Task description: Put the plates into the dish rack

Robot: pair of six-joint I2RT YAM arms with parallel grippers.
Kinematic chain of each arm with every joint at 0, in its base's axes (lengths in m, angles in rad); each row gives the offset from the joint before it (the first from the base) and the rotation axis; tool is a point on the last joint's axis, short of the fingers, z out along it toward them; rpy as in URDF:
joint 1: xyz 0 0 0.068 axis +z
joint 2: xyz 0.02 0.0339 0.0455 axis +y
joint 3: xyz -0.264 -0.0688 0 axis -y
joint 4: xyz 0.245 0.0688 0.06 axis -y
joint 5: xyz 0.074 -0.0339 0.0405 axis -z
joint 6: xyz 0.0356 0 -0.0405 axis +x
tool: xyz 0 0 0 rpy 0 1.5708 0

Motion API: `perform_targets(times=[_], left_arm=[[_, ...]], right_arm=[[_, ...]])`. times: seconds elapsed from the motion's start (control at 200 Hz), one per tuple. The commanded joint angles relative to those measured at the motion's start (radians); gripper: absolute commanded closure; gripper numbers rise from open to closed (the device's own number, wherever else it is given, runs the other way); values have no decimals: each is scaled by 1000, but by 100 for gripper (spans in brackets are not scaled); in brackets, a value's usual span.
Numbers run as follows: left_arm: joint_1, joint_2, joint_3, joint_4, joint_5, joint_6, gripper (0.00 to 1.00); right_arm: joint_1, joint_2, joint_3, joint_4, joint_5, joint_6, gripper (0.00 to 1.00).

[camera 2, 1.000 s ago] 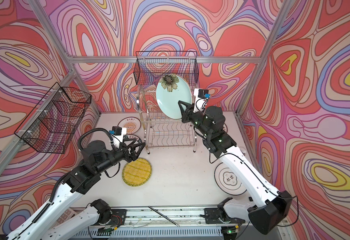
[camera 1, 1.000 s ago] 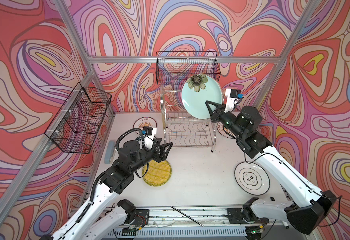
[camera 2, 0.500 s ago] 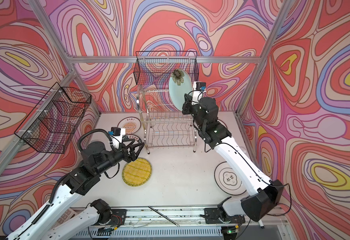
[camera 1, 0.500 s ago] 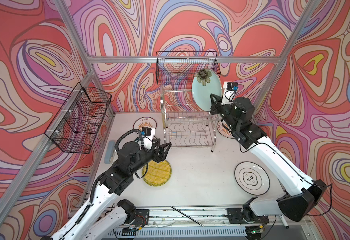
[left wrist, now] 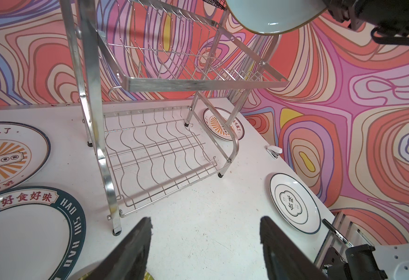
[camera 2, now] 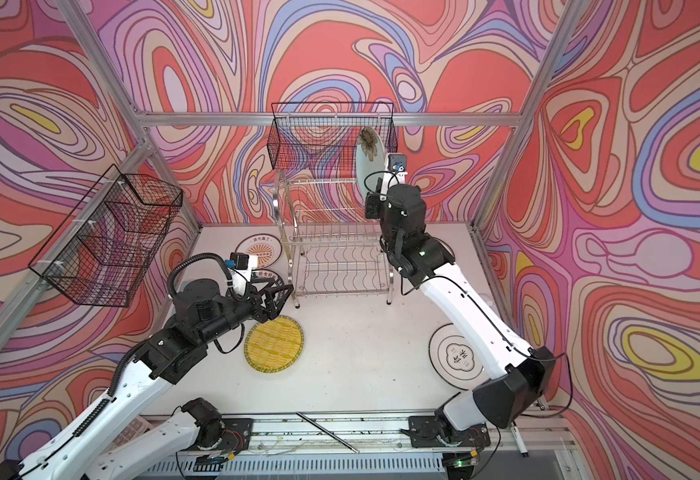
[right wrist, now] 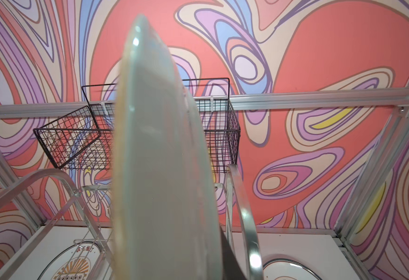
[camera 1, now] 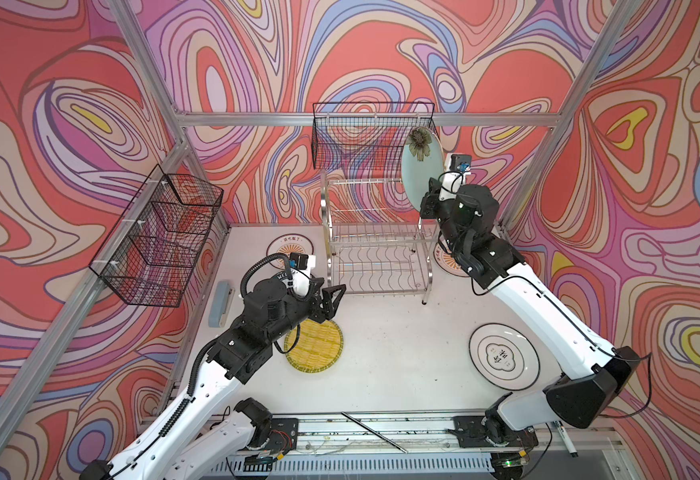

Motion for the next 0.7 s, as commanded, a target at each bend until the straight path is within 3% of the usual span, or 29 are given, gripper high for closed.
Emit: perform_targets(times=[0.0,0.696], left_arm=[[-3,0,-1,24,4,-3,27],[-2,-2,-4,10,-11,-5,27]], right_arm=[[31,16,69,103,115,-54,100],[66,64,52,89,350,-84,100]])
